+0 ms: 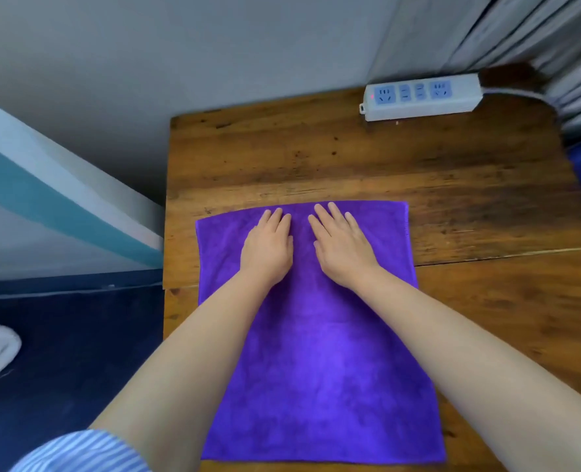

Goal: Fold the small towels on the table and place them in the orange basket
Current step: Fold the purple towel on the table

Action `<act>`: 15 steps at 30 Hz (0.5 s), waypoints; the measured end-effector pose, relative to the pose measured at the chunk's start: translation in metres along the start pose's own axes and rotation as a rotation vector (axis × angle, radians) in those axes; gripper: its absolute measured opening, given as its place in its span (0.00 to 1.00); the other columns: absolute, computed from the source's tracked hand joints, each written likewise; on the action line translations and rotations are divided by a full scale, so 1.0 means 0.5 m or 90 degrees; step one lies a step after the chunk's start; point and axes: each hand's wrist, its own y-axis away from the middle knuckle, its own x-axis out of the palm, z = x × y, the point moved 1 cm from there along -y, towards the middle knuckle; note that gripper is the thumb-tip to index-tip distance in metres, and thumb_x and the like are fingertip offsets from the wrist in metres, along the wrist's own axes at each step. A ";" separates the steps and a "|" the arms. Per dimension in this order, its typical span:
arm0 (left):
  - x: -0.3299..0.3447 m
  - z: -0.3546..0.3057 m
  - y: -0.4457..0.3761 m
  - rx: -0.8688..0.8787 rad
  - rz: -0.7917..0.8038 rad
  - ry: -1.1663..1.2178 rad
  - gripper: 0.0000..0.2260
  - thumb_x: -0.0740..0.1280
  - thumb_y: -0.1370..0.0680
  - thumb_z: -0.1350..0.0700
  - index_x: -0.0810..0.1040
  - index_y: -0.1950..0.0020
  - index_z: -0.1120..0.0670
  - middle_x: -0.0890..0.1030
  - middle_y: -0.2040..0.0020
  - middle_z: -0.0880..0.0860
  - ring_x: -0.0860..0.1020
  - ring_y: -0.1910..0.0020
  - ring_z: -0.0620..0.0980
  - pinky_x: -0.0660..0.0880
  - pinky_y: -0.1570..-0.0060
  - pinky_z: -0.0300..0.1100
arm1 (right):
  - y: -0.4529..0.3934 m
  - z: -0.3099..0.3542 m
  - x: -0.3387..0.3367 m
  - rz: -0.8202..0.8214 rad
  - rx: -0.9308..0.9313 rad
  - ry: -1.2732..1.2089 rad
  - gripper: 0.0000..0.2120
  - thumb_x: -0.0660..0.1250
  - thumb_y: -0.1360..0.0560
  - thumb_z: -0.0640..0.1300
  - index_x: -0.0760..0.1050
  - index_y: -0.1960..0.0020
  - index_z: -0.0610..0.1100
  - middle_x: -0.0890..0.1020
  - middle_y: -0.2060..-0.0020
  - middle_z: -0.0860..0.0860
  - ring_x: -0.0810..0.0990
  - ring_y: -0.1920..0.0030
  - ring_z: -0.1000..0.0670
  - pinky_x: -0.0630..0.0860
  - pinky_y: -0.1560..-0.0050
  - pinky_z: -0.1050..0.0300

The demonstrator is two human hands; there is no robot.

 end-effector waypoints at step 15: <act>0.027 0.160 -0.032 0.066 -0.078 -0.053 0.35 0.40 0.29 0.39 0.63 0.27 0.51 0.61 0.25 0.54 0.56 0.24 0.57 0.50 0.27 0.51 | -0.007 -0.161 0.007 -0.064 0.060 0.059 0.37 0.39 0.30 0.60 0.62 0.28 0.43 0.63 0.27 0.46 0.58 0.26 0.42 0.52 0.28 0.43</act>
